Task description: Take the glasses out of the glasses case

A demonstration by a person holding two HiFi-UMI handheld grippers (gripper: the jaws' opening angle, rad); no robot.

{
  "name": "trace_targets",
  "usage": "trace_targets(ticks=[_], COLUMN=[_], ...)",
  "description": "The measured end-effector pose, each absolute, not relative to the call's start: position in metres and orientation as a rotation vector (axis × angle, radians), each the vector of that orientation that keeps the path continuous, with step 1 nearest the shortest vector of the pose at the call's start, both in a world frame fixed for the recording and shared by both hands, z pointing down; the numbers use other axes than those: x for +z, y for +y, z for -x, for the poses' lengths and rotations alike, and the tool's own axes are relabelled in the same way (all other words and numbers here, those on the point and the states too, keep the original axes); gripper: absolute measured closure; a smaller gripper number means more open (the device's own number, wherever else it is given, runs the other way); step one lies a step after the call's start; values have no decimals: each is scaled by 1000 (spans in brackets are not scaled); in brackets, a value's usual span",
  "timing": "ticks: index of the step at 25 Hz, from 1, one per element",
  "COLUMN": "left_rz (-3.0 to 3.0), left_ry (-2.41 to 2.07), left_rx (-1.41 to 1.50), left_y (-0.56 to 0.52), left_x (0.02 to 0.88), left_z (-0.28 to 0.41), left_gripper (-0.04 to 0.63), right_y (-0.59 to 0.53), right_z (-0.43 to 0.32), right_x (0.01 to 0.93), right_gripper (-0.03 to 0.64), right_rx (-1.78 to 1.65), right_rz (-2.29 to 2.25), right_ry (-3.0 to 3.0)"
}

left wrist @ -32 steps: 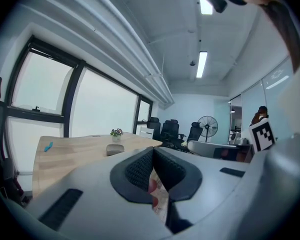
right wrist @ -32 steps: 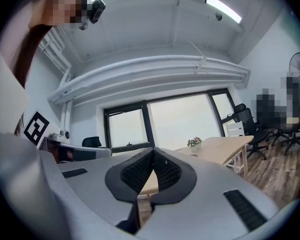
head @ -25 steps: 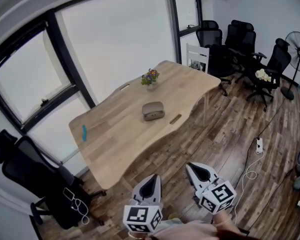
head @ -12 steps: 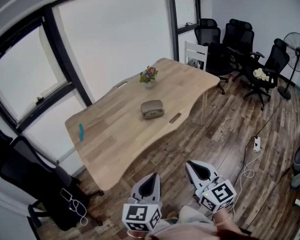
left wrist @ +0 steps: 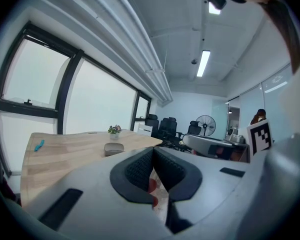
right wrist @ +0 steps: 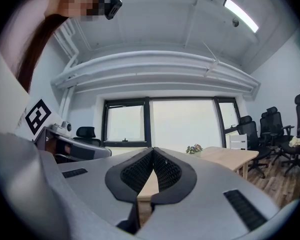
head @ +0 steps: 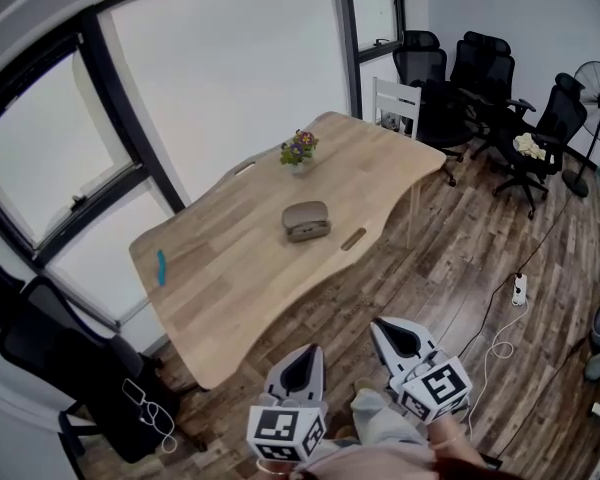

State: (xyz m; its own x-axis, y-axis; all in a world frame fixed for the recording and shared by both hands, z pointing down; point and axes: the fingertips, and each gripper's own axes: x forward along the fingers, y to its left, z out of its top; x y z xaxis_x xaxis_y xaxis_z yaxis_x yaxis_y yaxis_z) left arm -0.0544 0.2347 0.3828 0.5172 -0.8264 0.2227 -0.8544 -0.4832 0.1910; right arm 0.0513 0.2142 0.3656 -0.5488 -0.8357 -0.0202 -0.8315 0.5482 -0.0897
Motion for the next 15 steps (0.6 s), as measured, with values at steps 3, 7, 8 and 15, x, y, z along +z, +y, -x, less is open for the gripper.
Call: trace_targets(ticks=[3, 7, 8, 15], left_rz=[-2478, -2466, -2464, -2462], left_ry=[-1427, -1436, -1438, -1461], left_rx=[147, 149, 149, 169], left_y=[216, 190, 183, 133], left_x=[383, 386, 387, 385], left_z=[50, 41, 38, 21], left_gripper=[594, 594, 594, 594], right_y=[194, 167, 161, 114], right_z=[-56, -64, -65, -76], right_x=[366, 368, 368, 369], right_gripper=[617, 617, 617, 617], right_rx=[-111, -109, -104, -98], right_rz=[1447, 1424, 1414, 1370], right_ry=[2709, 2716, 2723, 2748])
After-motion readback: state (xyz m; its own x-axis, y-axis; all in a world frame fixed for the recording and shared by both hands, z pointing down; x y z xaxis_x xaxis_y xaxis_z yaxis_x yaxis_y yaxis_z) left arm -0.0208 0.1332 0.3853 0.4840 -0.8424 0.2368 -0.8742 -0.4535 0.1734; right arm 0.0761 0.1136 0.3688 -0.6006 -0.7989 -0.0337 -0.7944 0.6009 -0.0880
